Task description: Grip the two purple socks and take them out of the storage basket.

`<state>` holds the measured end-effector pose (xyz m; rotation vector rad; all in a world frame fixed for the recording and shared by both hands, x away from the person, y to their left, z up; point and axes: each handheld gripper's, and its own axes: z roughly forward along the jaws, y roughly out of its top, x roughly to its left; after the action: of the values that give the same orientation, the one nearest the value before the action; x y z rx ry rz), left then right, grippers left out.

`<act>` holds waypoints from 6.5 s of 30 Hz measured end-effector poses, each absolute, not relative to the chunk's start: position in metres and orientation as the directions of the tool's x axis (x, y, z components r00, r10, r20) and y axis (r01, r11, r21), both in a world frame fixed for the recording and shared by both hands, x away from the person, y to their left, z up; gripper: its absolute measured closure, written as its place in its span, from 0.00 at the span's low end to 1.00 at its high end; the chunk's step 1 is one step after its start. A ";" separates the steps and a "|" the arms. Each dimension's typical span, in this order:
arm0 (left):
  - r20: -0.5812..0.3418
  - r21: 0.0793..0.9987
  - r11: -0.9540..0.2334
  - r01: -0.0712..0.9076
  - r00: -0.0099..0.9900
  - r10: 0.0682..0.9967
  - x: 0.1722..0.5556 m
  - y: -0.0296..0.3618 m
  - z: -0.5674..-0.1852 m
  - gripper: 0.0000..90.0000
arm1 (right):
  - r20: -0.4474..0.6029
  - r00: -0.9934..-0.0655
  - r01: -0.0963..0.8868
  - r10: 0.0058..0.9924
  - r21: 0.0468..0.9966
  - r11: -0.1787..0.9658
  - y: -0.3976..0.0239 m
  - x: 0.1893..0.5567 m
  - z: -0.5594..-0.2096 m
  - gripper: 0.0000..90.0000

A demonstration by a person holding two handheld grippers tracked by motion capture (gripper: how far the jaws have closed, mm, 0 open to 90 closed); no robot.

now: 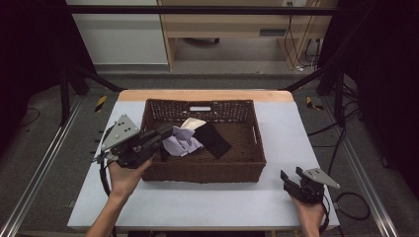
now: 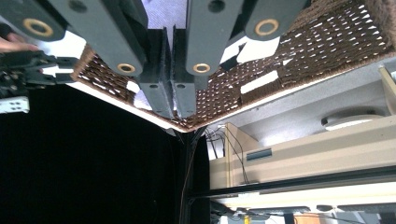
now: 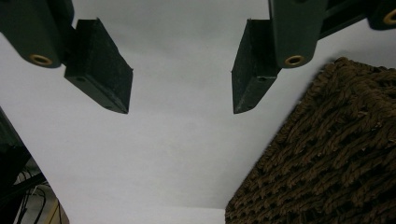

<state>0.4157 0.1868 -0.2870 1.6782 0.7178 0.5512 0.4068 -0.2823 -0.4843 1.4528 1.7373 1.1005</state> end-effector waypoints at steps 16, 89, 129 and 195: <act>0.011 0.976 -0.167 0.139 0.737 0.675 0.370 0.199 -0.305 0.96 | 0.049 -0.212 0.467 0.976 0.882 0.057 -0.281 0.406 -0.484 0.44; -0.056 0.911 -0.224 0.347 0.641 0.766 0.407 0.202 -0.357 0.60 | 0.045 -0.206 0.482 0.978 0.874 0.061 -0.281 0.406 -0.485 0.41; -0.001 0.851 -0.233 0.471 0.445 0.895 0.555 0.159 -0.367 0.56 | 0.020 -0.228 0.466 0.974 0.880 0.091 -0.279 0.407 -0.484 0.44; -0.036 0.632 -0.431 0.644 0.579 0.814 0.571 0.140 -0.401 0.96 | -0.001 -0.246 0.474 0.969 0.872 0.121 -0.276 0.406 -0.485 0.40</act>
<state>0.5713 0.1403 -0.4013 2.2080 1.1568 0.3676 0.4062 -0.2764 -0.4848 1.3987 1.7994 1.0527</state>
